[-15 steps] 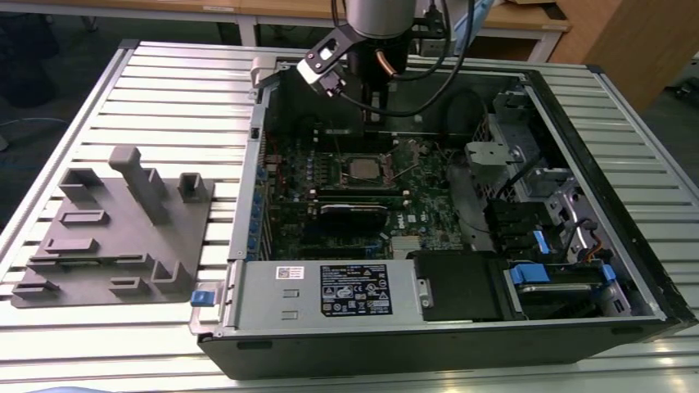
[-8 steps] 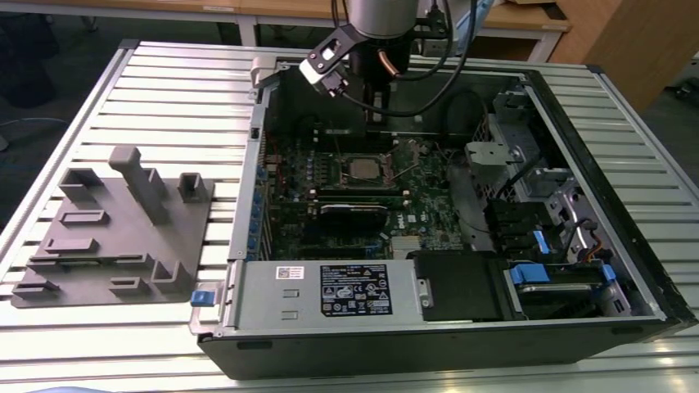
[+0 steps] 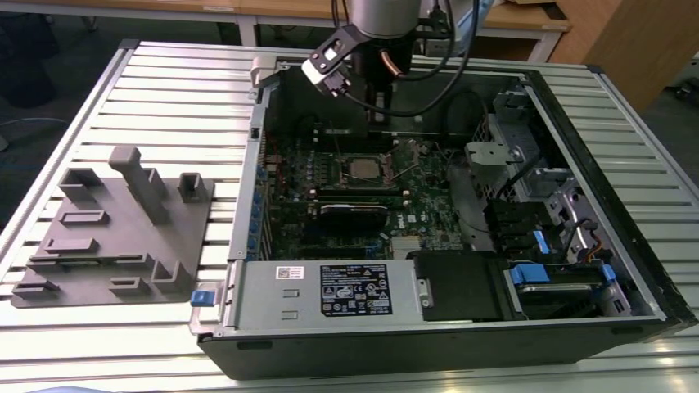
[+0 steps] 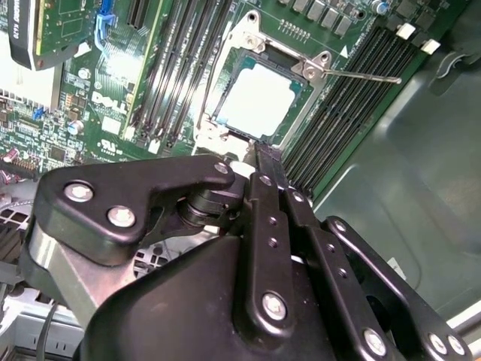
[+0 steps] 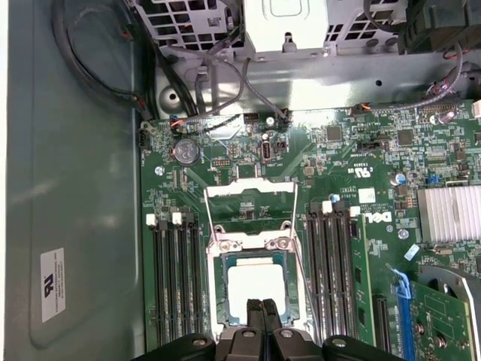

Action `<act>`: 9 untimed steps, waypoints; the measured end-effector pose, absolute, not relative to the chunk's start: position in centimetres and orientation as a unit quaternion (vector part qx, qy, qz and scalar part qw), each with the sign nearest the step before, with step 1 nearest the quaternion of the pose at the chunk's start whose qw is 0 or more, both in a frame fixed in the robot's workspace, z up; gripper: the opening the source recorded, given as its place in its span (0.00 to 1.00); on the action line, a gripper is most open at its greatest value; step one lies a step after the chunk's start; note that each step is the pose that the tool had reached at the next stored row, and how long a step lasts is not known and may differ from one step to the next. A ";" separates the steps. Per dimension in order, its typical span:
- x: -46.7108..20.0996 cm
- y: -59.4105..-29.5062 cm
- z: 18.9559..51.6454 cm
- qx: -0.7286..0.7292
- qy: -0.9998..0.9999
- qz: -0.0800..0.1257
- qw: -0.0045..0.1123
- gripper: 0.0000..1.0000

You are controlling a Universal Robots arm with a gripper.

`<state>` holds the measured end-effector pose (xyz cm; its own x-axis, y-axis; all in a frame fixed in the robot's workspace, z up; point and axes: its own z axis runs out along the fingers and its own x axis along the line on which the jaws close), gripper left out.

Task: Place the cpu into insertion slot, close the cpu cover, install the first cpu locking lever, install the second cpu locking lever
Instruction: 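Close the cpu cover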

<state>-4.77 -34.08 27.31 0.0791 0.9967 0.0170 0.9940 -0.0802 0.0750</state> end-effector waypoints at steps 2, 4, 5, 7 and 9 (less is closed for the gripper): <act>-4.6 -34.1 27.3 0.734 0.678 0.032 0.022 0.11; -4.5 -34.1 27.3 0.734 0.678 0.032 0.022 0.11; -4.4 -34.1 27.3 0.734 0.678 0.032 0.022 0.11; -4.2 -34.1 27.3 0.734 0.678 0.032 0.022 0.11; -4.1 -34.1 27.3 0.734 0.678 0.032 0.022 0.11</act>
